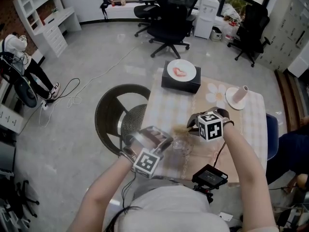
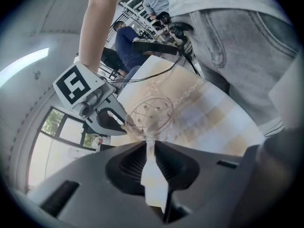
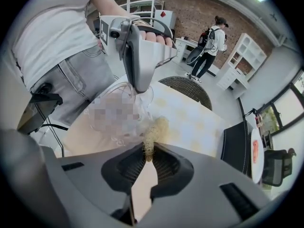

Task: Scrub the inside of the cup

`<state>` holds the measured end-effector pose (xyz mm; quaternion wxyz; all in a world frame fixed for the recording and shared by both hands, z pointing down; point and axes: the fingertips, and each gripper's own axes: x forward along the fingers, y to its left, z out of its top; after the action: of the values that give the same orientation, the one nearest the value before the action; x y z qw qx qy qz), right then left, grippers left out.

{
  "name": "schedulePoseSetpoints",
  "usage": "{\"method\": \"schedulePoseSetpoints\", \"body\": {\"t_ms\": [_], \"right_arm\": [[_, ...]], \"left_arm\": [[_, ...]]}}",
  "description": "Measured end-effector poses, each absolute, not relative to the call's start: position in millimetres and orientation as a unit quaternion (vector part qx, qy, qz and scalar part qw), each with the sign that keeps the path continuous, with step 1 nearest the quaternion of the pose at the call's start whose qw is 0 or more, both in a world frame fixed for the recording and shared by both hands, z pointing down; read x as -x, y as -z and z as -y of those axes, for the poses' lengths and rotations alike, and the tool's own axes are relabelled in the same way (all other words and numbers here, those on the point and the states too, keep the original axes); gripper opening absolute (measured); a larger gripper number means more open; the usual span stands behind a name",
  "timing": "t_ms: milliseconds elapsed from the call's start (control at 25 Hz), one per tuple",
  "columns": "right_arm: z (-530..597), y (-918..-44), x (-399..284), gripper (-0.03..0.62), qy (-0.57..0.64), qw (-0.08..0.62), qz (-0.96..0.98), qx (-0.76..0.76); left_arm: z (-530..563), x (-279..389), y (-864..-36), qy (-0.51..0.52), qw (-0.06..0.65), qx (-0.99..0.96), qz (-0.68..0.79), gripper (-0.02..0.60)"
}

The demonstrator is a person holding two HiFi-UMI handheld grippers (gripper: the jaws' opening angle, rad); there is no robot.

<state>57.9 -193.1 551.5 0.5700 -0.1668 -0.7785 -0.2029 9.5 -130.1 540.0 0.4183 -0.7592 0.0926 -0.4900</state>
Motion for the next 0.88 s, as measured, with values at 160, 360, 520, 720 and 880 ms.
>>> {"method": "schedulePoseSetpoints", "body": {"t_ms": [160, 360, 520, 720, 880], "right_arm": [[192, -530, -56, 0.048, 0.226, 0.556, 0.783, 0.167], [181, -497, -54, 0.048, 0.290, 0.558, 0.750, 0.203], [170, -480, -53, 0.048, 0.322, 0.573, 0.717, 0.231], [155, -472, -50, 0.048, 0.330, 0.584, 0.695, 0.258], [154, -476, -42, 0.048, 0.325, 0.592, 0.690, 0.262]], "left_arm": [[133, -9, -542, 0.491, 0.434, 0.749, -0.099, 0.057], [135, -9, -544, 0.492, 0.435, 0.747, -0.103, 0.057], [136, -10, -542, 0.493, 0.432, 0.748, -0.102, 0.057], [132, -11, -540, 0.494, 0.423, 0.754, -0.098, 0.057], [128, -11, -539, 0.493, 0.413, 0.760, -0.093, 0.057]]}}
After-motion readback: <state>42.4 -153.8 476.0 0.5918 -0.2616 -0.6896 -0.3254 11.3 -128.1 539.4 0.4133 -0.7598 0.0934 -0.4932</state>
